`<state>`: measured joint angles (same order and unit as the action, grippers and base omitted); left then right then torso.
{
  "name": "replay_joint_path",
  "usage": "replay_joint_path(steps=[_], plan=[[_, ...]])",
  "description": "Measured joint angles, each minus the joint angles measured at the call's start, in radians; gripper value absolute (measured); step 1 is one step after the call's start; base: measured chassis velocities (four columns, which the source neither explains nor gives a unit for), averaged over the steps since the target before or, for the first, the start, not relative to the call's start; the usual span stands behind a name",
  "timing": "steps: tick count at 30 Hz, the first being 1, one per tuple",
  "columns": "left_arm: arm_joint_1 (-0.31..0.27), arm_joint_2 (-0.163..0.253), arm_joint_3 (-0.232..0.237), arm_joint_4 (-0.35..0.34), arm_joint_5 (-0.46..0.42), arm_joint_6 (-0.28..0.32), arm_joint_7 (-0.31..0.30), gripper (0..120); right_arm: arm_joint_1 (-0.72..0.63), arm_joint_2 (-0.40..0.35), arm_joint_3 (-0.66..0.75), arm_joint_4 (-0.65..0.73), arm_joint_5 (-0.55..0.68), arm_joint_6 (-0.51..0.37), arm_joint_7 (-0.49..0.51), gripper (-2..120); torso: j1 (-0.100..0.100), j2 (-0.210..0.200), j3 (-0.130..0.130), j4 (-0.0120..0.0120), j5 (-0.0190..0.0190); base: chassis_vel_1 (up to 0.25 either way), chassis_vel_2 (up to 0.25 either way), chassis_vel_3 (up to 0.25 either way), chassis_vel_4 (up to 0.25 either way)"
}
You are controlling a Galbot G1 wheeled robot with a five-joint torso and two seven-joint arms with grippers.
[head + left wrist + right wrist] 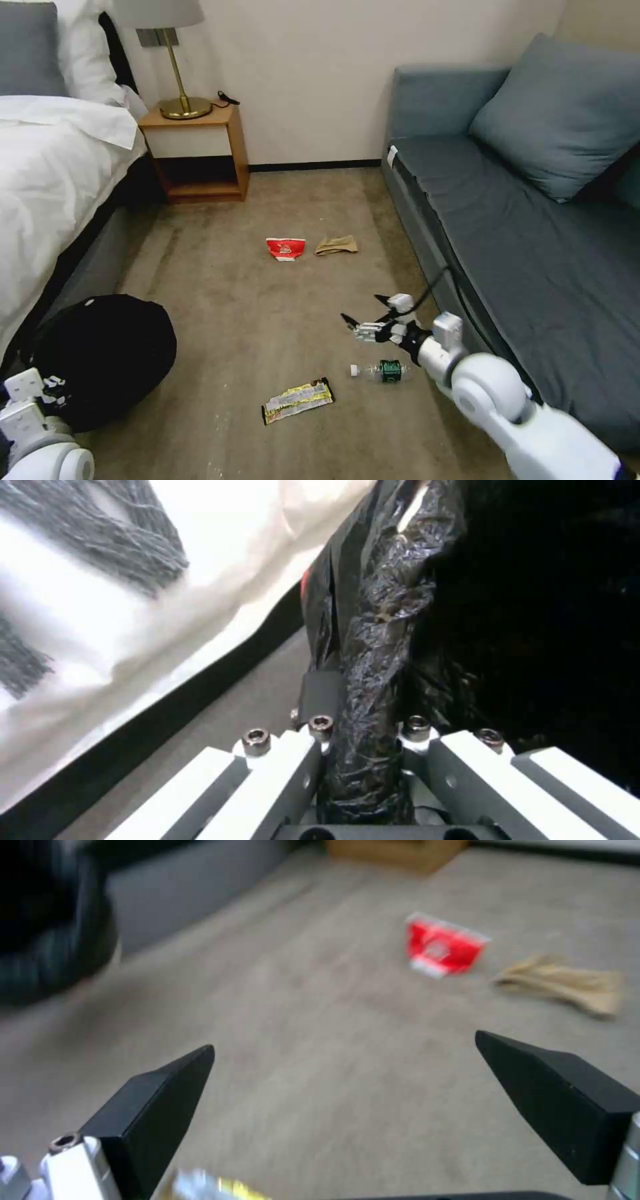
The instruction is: Pick up the trash bin, then pick up the garbage on the floor and place it into the trash bin.
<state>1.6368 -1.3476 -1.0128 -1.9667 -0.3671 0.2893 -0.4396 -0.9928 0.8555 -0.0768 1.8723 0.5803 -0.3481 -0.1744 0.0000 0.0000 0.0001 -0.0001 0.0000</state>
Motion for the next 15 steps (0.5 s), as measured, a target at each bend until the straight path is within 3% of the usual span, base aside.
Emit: replay_joint_path(steps=[3,6,11,15], plan=[[0.006,-0.013,-0.006,-0.008,0.009,-0.004,0.002,3,0.109,0.0,-0.122,-0.072,-0.018,-0.016,-0.013,100,0.0,0.0,0.0,0.0,0.0,0.0,0.0,0.0,0.0],[0.015,-0.038,-0.009,-0.012,0.032,-0.018,0.003,3,0.268,0.057,-0.281,-0.184,-0.055,-0.052,-0.037,100,0.0,0.0,0.0,0.0003,-0.0002,0.0,0.0,0.0,0.0],[0.027,-0.062,-0.025,-0.021,0.063,-0.028,0.0,3,0.37,0.164,-0.45,-0.327,-0.174,-0.051,-0.098,100,0.0,0.0,0.0,0.0004,-0.0001,0.0,0.0,0.0,0.0],[0.036,-0.064,-0.031,-0.031,0.068,-0.027,-0.003,3,0.378,0.207,-0.522,-0.405,-0.24,-0.032,-0.121,100,0.0,0.0,0.0,0.0002,0.0,0.0,0.0,0.0,0.0]])
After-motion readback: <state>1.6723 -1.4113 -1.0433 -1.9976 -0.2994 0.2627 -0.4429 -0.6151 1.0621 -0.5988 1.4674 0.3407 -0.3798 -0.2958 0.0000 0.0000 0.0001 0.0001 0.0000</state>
